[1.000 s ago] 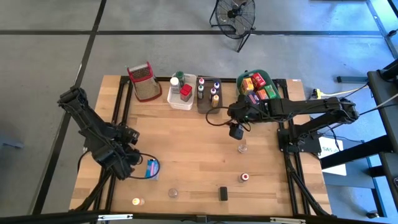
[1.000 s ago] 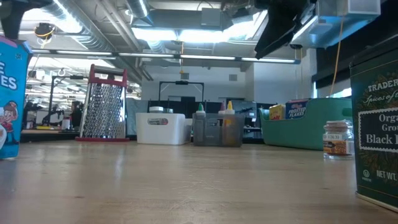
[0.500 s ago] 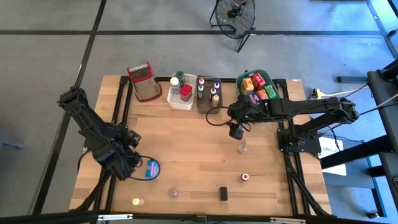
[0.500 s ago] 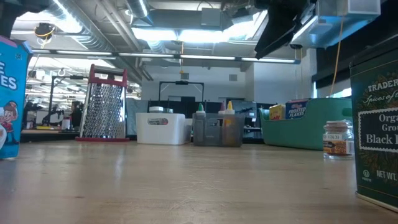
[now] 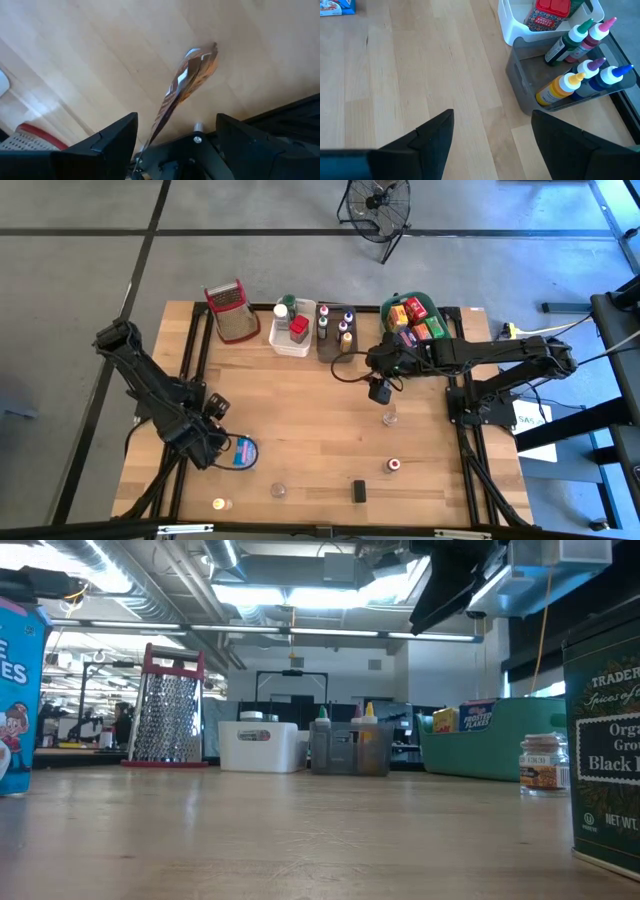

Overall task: Pick & Place Kitchen Items
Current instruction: Put the orange seasoning pack into the white bin

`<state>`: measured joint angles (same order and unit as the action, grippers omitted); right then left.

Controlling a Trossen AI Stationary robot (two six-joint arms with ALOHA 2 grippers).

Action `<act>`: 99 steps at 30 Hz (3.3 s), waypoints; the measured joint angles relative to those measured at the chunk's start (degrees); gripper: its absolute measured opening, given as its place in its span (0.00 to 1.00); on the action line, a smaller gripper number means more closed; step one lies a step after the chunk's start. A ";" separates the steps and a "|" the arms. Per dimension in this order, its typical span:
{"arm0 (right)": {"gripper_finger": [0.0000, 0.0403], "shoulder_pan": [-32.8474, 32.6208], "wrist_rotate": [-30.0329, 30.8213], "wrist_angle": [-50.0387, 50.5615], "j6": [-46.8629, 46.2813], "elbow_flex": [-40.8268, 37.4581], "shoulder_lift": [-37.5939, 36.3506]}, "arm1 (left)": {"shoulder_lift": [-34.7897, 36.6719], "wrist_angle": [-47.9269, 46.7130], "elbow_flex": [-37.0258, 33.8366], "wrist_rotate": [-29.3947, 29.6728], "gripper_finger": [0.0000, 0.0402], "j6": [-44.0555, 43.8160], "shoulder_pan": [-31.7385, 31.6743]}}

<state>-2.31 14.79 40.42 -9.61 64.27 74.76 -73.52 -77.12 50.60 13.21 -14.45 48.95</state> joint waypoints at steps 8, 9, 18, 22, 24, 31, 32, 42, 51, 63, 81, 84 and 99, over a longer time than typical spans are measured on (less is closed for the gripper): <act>0.67 0.00 0.02 0.00 0.00 0.00 0.02 | 0.00 1.62 -0.08 0.18 0.56 0.25 0.00; 0.67 0.00 0.02 0.00 0.00 0.00 0.02 | 0.00 1.78 -0.08 0.18 0.54 0.29 0.00; 0.67 0.00 0.02 0.00 0.00 0.00 0.02 | -0.02 2.32 -2.28 -1.07 0.32 -3.64 -1.56; 0.67 0.01 0.04 0.00 0.00 0.00 0.02 | -0.02 2.19 -4.56 -4.31 0.17 -3.41 -3.84; 0.67 0.01 0.04 0.00 0.00 0.00 0.02 | -0.02 2.21 -4.95 -4.97 0.08 -2.50 -4.85; 0.67 0.01 0.15 0.00 0.01 0.01 0.02 | -0.02 2.57 -4.93 -4.96 0.01 -4.02 -7.55; 0.67 0.00 0.15 0.00 0.00 0.00 0.02 | -0.02 2.29 -4.67 -4.99 0.01 -4.31 -7.84; 0.67 0.00 0.15 0.00 0.02 0.00 0.29 | -0.02 -10.23 6.96 3.25 0.01 -7.51 -10.68; 0.67 0.00 -0.02 0.16 0.68 0.00 2.81 | -0.12 -12.89 14.94 16.10 0.01 2.99 -18.65; 0.67 -1.29 0.00 -10.65 15.93 0.00 3.98 | -0.73 -2.62 30.31 25.27 0.01 36.03 -43.38; 0.67 -6.50 -0.01 -11.10 23.14 0.00 3.93 | -22.32 18.19 36.45 -8.97 0.01 54.88 -75.07; 0.67 -7.00 0.02 -11.02 24.05 -0.36 3.91 | -25.25 18.10 36.45 -9.42 0.01 55.67 -76.86; 0.67 -5.16 0.00 -12.53 25.05 -2.47 3.91 | -28.46 13.93 36.45 -2.76 0.00 52.82 -79.02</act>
<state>-7.46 14.79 27.90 15.44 61.80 78.67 -101.97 -63.20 87.05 10.45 38.37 -30.07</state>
